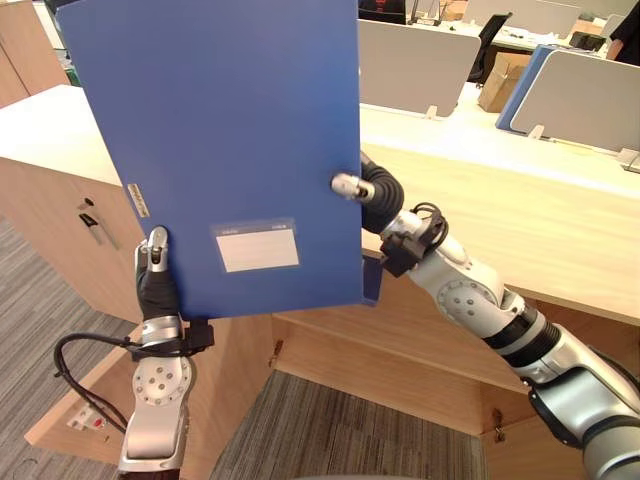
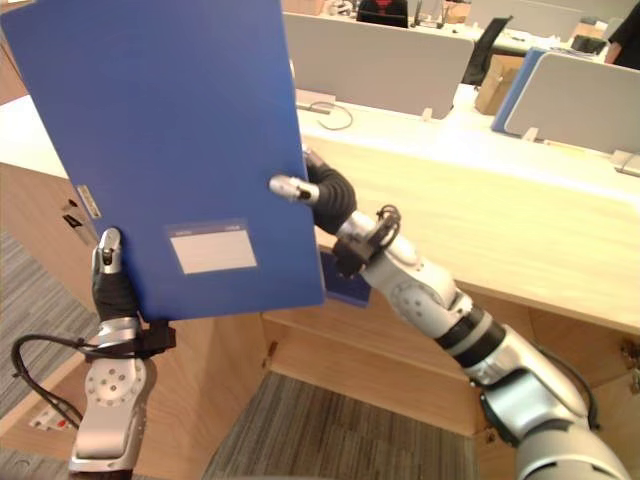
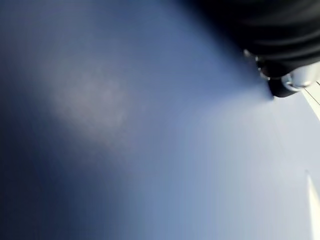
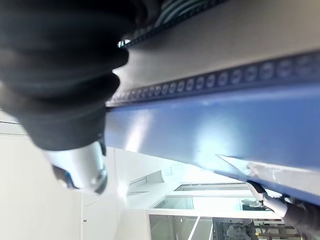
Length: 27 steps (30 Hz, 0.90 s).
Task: Walk over to the cabinet, pick up the folder, carry it to the office cabinet, place the folder inside the office cabinet, then close the office cabinet door
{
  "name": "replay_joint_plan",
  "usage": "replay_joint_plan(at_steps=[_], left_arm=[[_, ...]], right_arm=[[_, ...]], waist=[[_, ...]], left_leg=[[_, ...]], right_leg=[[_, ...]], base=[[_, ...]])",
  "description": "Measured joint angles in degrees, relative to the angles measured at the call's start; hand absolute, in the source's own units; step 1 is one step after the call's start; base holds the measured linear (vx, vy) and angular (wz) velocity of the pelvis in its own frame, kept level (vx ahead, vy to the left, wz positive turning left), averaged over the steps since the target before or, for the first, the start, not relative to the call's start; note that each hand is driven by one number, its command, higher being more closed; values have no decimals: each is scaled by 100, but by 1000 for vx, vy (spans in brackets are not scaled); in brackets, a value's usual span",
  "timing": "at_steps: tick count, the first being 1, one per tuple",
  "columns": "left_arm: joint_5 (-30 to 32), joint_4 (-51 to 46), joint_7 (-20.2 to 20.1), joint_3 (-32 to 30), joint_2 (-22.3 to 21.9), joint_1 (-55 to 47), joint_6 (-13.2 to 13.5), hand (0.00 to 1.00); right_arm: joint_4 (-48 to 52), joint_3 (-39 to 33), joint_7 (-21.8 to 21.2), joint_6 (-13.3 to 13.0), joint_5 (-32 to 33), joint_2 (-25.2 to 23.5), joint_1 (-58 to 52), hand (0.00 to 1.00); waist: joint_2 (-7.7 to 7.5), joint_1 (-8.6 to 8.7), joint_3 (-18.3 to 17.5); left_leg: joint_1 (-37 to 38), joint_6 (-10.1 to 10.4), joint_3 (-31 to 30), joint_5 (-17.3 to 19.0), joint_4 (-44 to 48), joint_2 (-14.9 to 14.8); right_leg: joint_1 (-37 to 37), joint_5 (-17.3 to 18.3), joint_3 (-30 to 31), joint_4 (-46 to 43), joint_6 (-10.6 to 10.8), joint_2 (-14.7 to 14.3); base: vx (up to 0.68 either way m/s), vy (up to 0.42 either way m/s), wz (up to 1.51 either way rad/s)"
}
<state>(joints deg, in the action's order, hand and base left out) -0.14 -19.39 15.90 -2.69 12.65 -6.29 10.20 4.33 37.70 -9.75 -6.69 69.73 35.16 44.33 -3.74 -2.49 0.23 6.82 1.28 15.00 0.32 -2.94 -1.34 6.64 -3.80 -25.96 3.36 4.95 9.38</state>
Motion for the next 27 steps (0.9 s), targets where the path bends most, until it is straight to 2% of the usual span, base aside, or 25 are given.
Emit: replay_joint_plan(at_steps=[6,8,10,11,13,15,17,19,22,25,27], left_arm=[[-44,144,-23,406,195,-271,2,0],[-411,321,-187,690,297,-438,8,0],[-1012,579,-620,1179,386,-811,0,0],[-1100,616,-678,1226,388,-850,-2,0],[-1611,977,-1076,1581,435,-1026,-42,0],[-1866,1334,-1393,1835,502,-1040,-62,0],[-2190,1860,-1811,1969,555,-1010,-55,0],[-2385,2243,-2059,1990,566,-984,-61,0],[-2705,2636,-2316,2077,556,-930,-46,0],[-2970,3453,-2533,2059,436,-730,-1,0],[-3262,4293,-2563,1720,70,-661,-113,0]], right_arm=[[-136,110,92,62,-427,112,224,100],[-173,245,104,107,-603,268,292,100],[-190,471,108,291,-639,598,305,100],[-190,494,107,313,-639,634,303,100],[-186,697,103,506,-653,824,225,100],[-175,721,63,589,-779,966,3,100],[-149,720,-11,711,-890,1036,-320,100],[-101,691,-41,729,-1149,1075,-569,100],[154,347,-138,726,-1616,1097,-1064,100],[250,-170,-208,726,-1958,1123,-1704,100],[303,-840,-278,723,-2146,1107,-2340,100]], waist=[[44,16,-124],[64,29,-161],[64,41,-165],[64,46,-165],[64,82,-165],[63,85,-165],[62,131,-166],[62,167,-166],[62,212,-165],[62,208,-160],[65,220,-157]], left_leg=[[-80,9,1,-5,5,-2],[-79,10,1,-4,4,-1],[-81,10,1,-3,3,1],[-81,10,1,-3,2,2],[-85,10,2,-4,3,1],[-87,10,7,-4,3,1],[-86,10,35,-4,3,2],[-86,10,63,-4,3,2],[-84,8,80,1,3,1],[-91,0,85,9,3,0],[-108,-7,109,21,2,5]], right_leg=[[-85,-4,0,-9,-6,2],[-85,-5,0,-10,-6,4],[-91,-4,0,-19,-6,8],[-92,-4,1,-20,-6,8],[-105,-4,2,-31,-6,8],[-120,-4,10,-47,-6,11],[-140,-4,50,-58,-6,11],[-160,-4,85,-66,-6,11],[-172,-4,105,-69,-5,9],[-203,-4,111,-69,-6,10],[-261,-4,138,-73,-6,14]], base=[[0,0,0],[0,0,0],[-16,-4,0],[-43,-9,-1],[-41,-9,-1],[-39,-7,-3],[-34,-4,-8],[-27,-5,-8],[-12,-4,-3],[-14,-2,-1],[-37,-3,-6]])
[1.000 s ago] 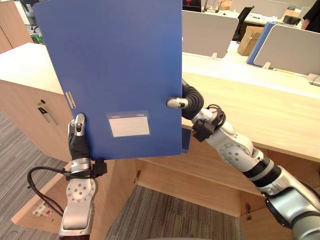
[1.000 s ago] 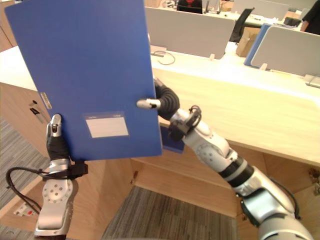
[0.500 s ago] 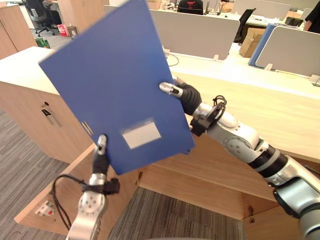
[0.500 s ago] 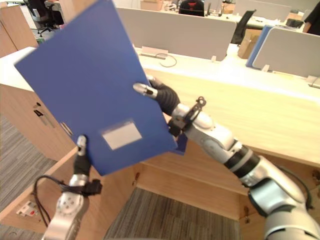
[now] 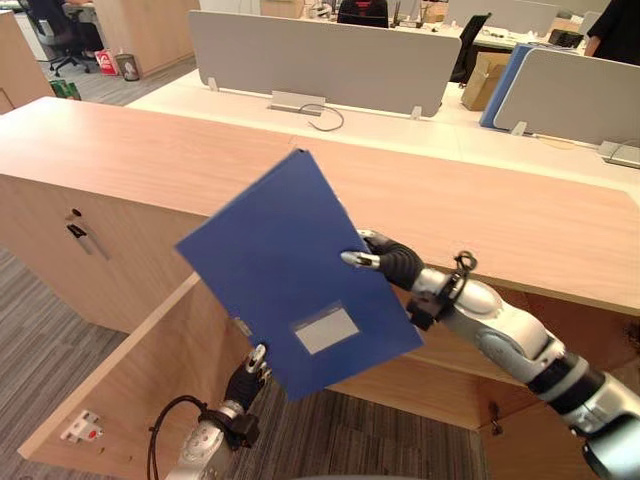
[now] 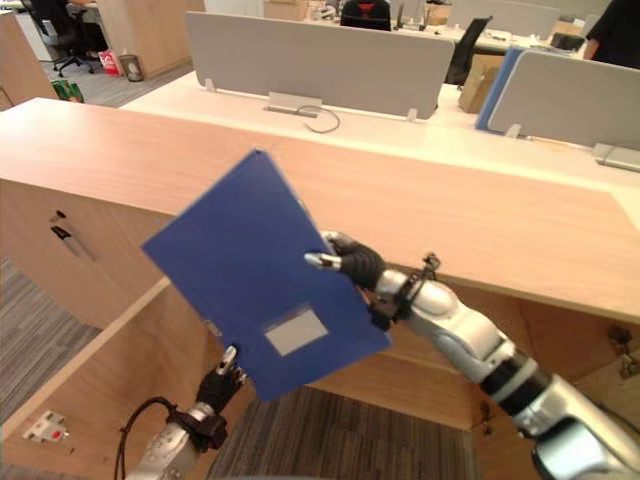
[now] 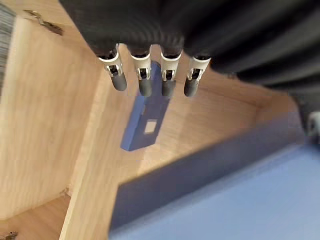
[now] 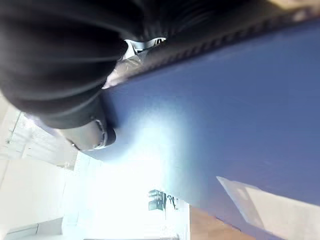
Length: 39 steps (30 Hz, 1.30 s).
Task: Walk over to the cabinet, pick up the folder, carry it to the office cabinet, place the folder inside the office cabinet, then close the office cabinet door
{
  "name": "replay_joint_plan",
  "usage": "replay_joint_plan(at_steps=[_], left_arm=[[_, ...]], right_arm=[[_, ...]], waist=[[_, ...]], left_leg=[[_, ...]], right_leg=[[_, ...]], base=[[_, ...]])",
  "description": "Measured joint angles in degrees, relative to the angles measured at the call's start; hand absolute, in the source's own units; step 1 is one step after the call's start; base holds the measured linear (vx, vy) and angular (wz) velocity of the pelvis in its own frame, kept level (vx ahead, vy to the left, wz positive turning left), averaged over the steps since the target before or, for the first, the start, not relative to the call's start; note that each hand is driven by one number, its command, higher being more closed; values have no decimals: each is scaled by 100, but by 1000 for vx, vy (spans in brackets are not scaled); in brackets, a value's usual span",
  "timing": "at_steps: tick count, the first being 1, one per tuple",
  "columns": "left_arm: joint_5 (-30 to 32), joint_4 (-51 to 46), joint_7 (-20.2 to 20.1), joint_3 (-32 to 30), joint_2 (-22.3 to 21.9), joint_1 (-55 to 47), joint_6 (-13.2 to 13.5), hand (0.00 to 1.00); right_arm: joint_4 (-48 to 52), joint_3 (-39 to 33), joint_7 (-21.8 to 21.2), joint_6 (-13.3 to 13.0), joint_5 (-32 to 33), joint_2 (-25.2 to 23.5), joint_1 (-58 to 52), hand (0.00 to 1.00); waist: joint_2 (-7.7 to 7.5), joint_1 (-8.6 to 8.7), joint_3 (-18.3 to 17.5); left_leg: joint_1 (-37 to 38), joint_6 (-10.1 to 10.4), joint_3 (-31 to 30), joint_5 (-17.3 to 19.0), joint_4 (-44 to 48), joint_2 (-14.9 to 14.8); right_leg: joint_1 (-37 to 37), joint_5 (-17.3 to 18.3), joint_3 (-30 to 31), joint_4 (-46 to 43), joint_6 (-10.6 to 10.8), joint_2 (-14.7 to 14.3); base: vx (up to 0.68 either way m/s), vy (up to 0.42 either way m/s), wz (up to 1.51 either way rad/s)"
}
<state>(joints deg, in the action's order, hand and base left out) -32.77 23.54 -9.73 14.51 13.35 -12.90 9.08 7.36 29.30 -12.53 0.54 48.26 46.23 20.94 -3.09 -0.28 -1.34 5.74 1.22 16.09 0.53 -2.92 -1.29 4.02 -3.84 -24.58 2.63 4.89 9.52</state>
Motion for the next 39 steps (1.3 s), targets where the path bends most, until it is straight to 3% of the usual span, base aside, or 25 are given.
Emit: replay_joint_plan(at_steps=[3,7,14,18,20,22,23,24,25,27,28,29,30,32,34,39], left_arm=[[-319,1463,136,-775,-303,-58,-351,0],[-429,2228,199,-1338,-471,-233,-495,0],[-562,2680,297,-2086,-735,-382,-513,0],[-597,2683,318,-2478,-839,-485,-511,0],[-580,2677,317,-2555,-821,-471,-510,0],[-575,2662,314,-2628,-799,-428,-512,0],[-573,2663,312,-2628,-786,-377,-512,0],[-569,2654,312,-2613,-746,-257,-510,0],[-561,2654,313,-2611,-729,-175,-506,0],[-550,2636,313,-2596,-683,-65,-477,0],[-549,2630,313,-2562,-628,-49,-464,0],[-549,2629,315,-2549,-562,-29,-465,0],[-549,2598,315,-2475,-584,0,-467,0],[-549,2592,312,-2449,-662,14,-472,0],[-548,2585,312,-2441,-688,44,-474,0],[-471,2574,359,-2631,-697,40,-446,0]], right_arm=[[313,-1244,-85,-137,-89,-195,-536,100],[374,-2416,119,-454,-568,-282,-912,100],[524,-2913,210,-486,-1126,-619,-1663,100],[1160,-3455,445,-582,-2104,-1057,-1796,100],[1493,-3359,579,-736,-2606,-1287,-1761,100],[1612,-2663,645,-902,-3497,-1552,-1362,100],[1615,-2454,642,-943,-3730,-1573,-1271,100],[1584,-2074,618,-952,-4107,-1575,-1134,100],[1522,-1815,580,-953,-4272,-1578,-1091,100],[1373,-1324,515,-953,-4377,-1591,-1015,100],[1291,-1004,444,-954,-4489,-1593,-925,100],[1274,-875,380,-954,-4507,-1591,-885,100],[1154,-614,268,-963,-4503,-1524,-803,100],[851,-239,173,-965,-4574,-1376,-669,100],[652,100,57,-964,-4825,-1156,-602,100],[279,627,-252,-965,-4971,-927,-580,100]], waist=[[17,161,14],[7,244,27],[-14,302,206],[-45,312,363],[-91,279,418],[-54,144,555],[-75,115,590],[-107,74,647],[-84,46,668],[-105,-27,668],[-205,-94,657],[-297,-109,653],[-278,-135,683],[-284,-140,684],[-296,-169,681],[-338,-231,672]], left_leg=[[-46,-2,53,6,2,-2],[-41,-10,76,34,27,-4],[35,-31,238,154,155,2],[24,-50,518,214,248,16],[-103,-80,732,344,508,-48],[-193,-100,1331,493,779,-323],[-189,-103,1441,496,800,-356],[-174,-102,1588,496,837,-419],[-171,-93,1633,493,869,-494],[-172,-5,1741,487,957,-674],[-188,108,1838,479,1034,-746],[-217,182,1833,478,1068,-767],[-315,309,1865,397,1064,-907],[-337,374,1993,313,1007,-997],[-322,385,2122,259,948,-1014],[-258,440,2305,181,898,-1047]], right_leg=[[-53,0,68,-1,0,-7],[-65,-1,110,-9,-1,-5],[-131,3,274,-168,2,45],[-382,3,513,-419,3,95],[-614,-19,533,-603,-18,104],[-757,-303,113,-455,-347,-29],[-842,-116,-314,-727,-568,60],[-915,291,-1128,-1436,-786,388],[-904,455,-1478,-1851,-809,614],[-867,518,-1735,-2367,-788,959],[-830,381,-1756,-2397,-832,1149],[-822,257,-1632,-2387,-668,1140],[-948,252,-1673,-2359,-677,963],[-1084,252,-1618,-2328,-677,834],[-1094,256,-1596,-2121,-671,716],[-658,54,-1607,-767,-295,223]], base=[[13,-7,-11],[0,-9,-5],[-44,4,-14],[-52,36,-36],[-91,12,-67],[-132,-49,-113],[-77,-76,-89],[-10,-49,-54],[11,-24,-49],[21,-29,-39],[20,-76,-41],[5,-148,-47],[-6,-139,-32],[-25,-129,-40],[-34,-62,-37],[-46,-70,-18]])
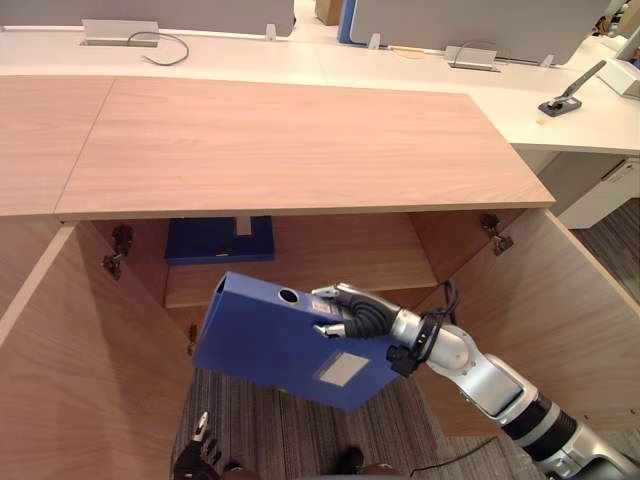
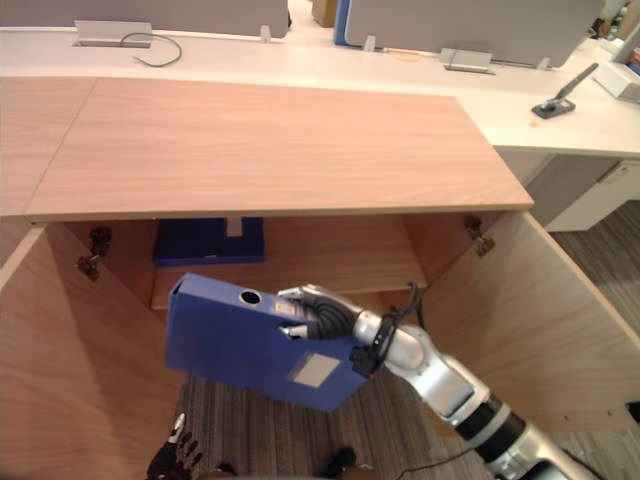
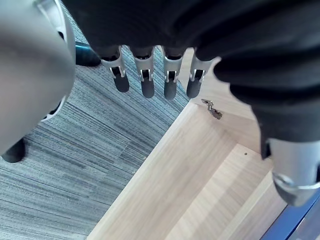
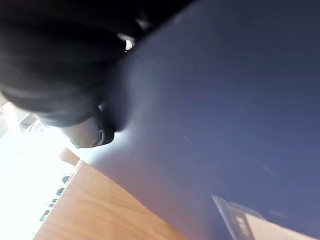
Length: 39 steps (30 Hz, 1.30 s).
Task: Walk over to the cabinet, pick up the folder, carry it to the office cabinet, place the folder inside the office cabinet, then close the office cabinet door
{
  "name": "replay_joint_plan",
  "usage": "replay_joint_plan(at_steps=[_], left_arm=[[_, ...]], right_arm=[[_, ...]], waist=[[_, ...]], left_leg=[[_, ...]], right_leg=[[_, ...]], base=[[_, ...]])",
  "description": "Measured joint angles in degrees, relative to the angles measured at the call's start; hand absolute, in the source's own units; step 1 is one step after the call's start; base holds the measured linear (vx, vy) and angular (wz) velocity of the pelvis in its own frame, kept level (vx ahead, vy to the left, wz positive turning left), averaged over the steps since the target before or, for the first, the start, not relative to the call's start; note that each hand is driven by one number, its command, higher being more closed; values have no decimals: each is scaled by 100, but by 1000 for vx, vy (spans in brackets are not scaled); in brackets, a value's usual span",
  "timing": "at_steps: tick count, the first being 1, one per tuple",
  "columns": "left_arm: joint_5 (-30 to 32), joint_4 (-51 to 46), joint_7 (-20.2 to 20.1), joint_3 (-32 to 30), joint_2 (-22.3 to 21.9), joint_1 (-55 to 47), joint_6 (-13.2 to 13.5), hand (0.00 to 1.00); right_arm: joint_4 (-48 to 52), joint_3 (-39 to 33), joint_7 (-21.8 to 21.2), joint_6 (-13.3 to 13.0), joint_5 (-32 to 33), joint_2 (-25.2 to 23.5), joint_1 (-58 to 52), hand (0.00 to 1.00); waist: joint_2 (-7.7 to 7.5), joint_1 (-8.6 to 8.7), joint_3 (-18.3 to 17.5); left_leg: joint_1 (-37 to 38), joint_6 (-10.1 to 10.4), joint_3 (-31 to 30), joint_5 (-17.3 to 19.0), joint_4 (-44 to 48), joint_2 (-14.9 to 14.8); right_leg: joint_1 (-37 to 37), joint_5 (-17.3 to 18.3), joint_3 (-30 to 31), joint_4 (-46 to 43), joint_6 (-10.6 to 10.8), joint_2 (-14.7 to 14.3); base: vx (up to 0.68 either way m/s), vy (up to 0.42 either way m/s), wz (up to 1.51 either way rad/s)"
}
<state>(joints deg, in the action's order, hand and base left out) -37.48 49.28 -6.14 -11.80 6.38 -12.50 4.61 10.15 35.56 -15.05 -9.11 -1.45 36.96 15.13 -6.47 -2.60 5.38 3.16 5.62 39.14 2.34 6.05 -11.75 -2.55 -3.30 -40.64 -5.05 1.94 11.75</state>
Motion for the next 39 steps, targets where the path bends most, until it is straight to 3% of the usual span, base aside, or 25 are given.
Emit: replay_joint_plan(at_steps=[6,10,13,15,18,22,25,29,33,39], left_arm=[[-6,80,88,-48,-54,-52,51,0],[6,73,90,17,-54,-78,76,0],[16,-51,110,42,-99,-77,107,0],[-4,-207,130,150,-230,-34,144,0],[-114,-278,213,241,-249,-2,153,0],[-364,-418,400,281,-184,101,173,0],[-381,-529,532,282,-148,99,174,0],[-399,-568,602,417,-129,96,192,0],[-613,-603,608,676,-127,92,178,0],[-781,-598,703,949,-114,94,97,0]], right_arm=[[-357,144,-115,-1,1,7,-26,100],[-931,229,-155,16,13,-78,-279,100],[-1780,105,-144,109,138,-419,-405,100],[-2551,-423,-42,247,514,-692,-389,100],[-3395,-1137,280,325,1161,-995,-47,100],[-4296,-2183,1043,457,2579,-1368,902,100],[-4313,-2593,1489,478,2938,-1363,1362,100],[-4349,-2956,1697,469,3501,-1351,1597,100],[-4616,-3393,1920,452,4576,-1220,2062,100],[-5058,-4117,2223,-28,6188,-751,2955,100]], waist=[[-43,-29,-54],[-22,-62,-48],[96,-102,33],[487,-146,330],[826,-178,808],[990,-179,1592],[1074,-187,1886],[1160,-171,1956],[1347,-177,2050],[1548,-196,2134]], left_leg=[[-19,176,-39,-141,-88,-193],[-27,193,-183,-171,-121,-202],[-252,148,-503,23,280,-293],[-607,17,-829,389,1085,-491],[-969,-124,-1103,757,1936,-574],[-1608,-314,-1334,1198,2889,-608],[-2068,-440,-1434,1498,3546,-643],[-2529,-575,-1493,1657,3960,-543],[-3120,-720,-1559,1806,4493,-544],[-3799,-849,-1646,1880,4897,-468]], right_leg=[[218,-202,-60,676,-98,-462],[328,-210,-178,784,-103,-524],[350,-205,-316,695,-101,-462],[319,-36,-434,150,-57,-248],[31,502,-471,-1060,-5,283],[-515,935,-460,-2372,-34,976],[-888,1123,-414,-3007,-26,1378],[-1307,1232,-346,-3527,-28,1761],[-1838,1334,-261,-4050,-88,2069],[-2467,1433,-180,-4551,-162,2414]], base=[[-19,-105,-1],[24,-57,15],[38,-11,28],[3,56,48],[-45,129,32],[-176,206,20],[-248,201,11],[-150,124,13],[-71,69,8],[-16,5,10]])
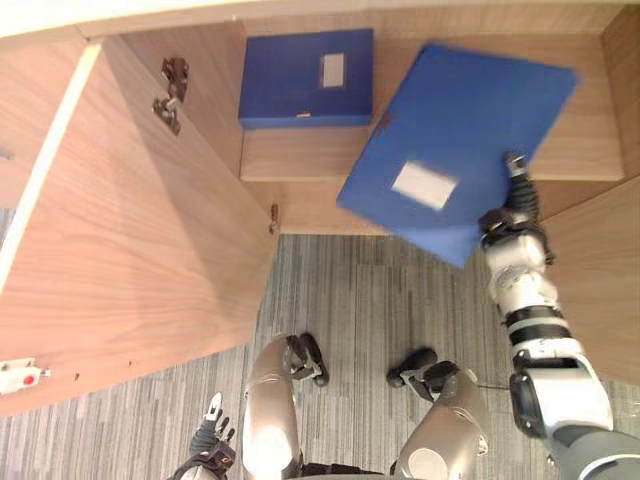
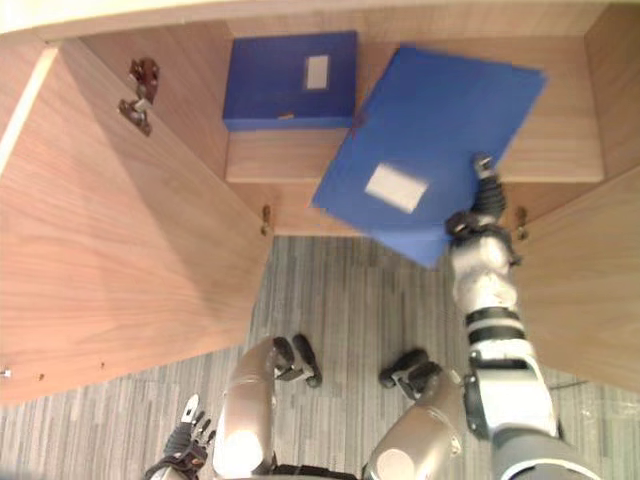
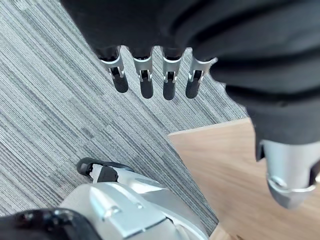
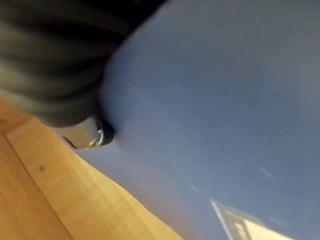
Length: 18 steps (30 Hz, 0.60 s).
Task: Walk over to the cabinet, pick up the folder, carry it to the office cabinet, place the folder inside the office cabinet, then close the office cabinet door
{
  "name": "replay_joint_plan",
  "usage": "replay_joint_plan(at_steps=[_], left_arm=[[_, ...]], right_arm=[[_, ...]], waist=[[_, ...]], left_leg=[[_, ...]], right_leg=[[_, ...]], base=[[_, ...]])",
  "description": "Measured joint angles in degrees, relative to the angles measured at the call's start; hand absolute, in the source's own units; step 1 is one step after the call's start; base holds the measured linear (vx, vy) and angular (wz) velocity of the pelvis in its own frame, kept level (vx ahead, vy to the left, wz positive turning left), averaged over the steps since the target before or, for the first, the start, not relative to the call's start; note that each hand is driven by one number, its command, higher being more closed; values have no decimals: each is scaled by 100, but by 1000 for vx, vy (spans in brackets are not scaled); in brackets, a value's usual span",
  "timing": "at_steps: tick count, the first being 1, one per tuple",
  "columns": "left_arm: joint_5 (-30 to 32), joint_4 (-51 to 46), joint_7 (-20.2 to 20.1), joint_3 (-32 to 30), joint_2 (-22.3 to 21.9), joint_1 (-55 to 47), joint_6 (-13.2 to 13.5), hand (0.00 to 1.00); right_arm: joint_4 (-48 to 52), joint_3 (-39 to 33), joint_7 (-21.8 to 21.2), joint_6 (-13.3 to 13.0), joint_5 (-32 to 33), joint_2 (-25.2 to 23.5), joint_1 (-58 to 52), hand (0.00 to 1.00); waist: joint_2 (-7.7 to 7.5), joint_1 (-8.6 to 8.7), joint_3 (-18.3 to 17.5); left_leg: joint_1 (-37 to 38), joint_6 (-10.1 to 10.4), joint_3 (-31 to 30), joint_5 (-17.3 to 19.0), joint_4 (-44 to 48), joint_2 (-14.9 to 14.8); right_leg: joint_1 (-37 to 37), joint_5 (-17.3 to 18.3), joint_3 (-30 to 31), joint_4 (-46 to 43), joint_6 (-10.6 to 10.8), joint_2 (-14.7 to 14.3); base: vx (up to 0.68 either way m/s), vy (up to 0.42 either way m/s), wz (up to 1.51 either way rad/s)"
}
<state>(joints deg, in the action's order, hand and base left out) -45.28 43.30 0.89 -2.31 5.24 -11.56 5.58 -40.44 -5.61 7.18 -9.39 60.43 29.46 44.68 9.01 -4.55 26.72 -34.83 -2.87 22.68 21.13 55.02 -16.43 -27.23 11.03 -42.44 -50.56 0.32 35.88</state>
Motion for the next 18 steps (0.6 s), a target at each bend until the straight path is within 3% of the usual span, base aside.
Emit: replay_joint_plan(at_steps=[4,6,9,14,18], left_arm=[[-171,-5,120,140,7,1,-15,0],[-247,-88,212,262,8,3,-27,0],[-353,-121,334,359,8,0,-31,0],[-441,-259,455,556,19,-7,-21,0],[-470,-294,529,817,30,-7,-29,0]], right_arm=[[-215,-523,207,-473,998,270,782,100],[-301,-958,372,-961,1605,546,1348,100],[-429,-1410,609,-1498,1996,765,1914,100],[-437,-1870,953,-1960,2252,923,2054,100],[-535,-2005,1255,-2005,2412,994,2164,100]], waist=[[181,-81,-6],[303,-145,17],[378,-193,18],[496,-268,4],[512,-334,0]], left_leg=[[-324,-71,-20,-56,20,22],[-534,-101,-79,-106,44,53],[-729,-130,-127,-136,58,120],[-907,-140,-265,-142,93,224],[-1214,-164,-302,-222,90,317]], right_leg=[[-298,-16,-6,-42,-28,40],[-443,-5,-58,-102,-67,88],[-579,25,-111,-187,-99,177],[-620,112,-197,-311,-38,265],[-932,165,-172,-446,-55,382]], base=[[-2,-35,4],[34,-49,13],[51,-44,16],[63,-52,17],[36,-69,13]])
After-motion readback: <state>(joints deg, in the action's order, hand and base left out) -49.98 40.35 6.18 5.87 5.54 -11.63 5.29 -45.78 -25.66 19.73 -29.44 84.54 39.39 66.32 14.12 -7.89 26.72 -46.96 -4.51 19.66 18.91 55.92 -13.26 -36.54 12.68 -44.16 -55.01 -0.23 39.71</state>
